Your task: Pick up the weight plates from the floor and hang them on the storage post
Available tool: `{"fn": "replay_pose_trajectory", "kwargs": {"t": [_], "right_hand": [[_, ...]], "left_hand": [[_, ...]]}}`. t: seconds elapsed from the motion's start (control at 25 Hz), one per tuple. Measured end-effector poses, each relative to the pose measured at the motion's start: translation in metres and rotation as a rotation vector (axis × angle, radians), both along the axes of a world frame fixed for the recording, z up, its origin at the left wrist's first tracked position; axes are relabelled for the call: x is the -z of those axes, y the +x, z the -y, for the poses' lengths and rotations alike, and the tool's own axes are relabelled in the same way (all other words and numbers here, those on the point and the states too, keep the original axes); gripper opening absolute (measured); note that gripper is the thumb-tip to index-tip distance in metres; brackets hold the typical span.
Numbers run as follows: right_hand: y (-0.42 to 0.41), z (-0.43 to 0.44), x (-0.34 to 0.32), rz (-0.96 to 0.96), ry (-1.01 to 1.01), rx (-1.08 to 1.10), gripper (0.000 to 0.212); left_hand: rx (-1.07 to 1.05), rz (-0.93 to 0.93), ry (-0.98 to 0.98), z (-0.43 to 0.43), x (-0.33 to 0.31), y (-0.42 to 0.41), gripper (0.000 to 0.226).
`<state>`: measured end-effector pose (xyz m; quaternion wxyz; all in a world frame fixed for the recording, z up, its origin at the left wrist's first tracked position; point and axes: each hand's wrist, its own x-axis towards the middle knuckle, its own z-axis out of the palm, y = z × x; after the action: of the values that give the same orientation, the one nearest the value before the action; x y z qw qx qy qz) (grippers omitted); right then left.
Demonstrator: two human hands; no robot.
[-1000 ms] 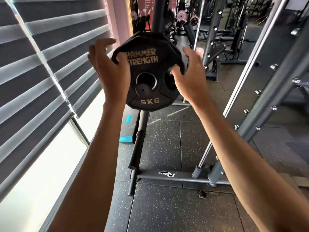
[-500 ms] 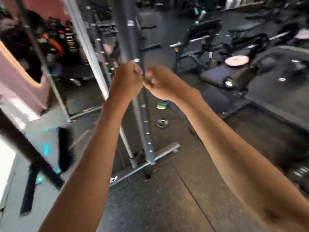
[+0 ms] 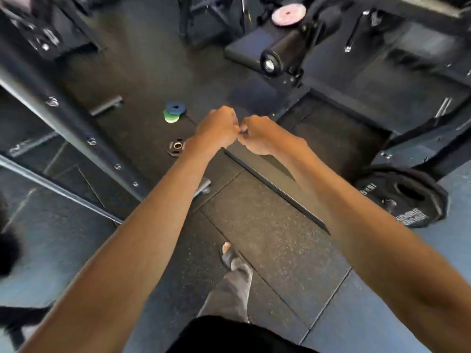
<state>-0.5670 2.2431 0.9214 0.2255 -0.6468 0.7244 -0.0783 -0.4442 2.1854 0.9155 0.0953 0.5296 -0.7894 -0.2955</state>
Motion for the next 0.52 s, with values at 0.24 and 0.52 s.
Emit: {"fn": "replay_pose_trajectory", "kwargs": {"t": [0.24, 0.52], "right_hand": [[-0.031, 0.133, 0.096, -0.006, 0.238, -0.125, 0.034], [-0.042, 0.270, 0.182, -0.006, 0.438, -0.248, 0.025]], "left_hand": [[-0.054, 0.175, 0.186, 0.122, 0.099, -0.029, 0.019], [-0.129, 0.391, 0.527, 0.224, 0.204, -0.014, 0.028]]}}
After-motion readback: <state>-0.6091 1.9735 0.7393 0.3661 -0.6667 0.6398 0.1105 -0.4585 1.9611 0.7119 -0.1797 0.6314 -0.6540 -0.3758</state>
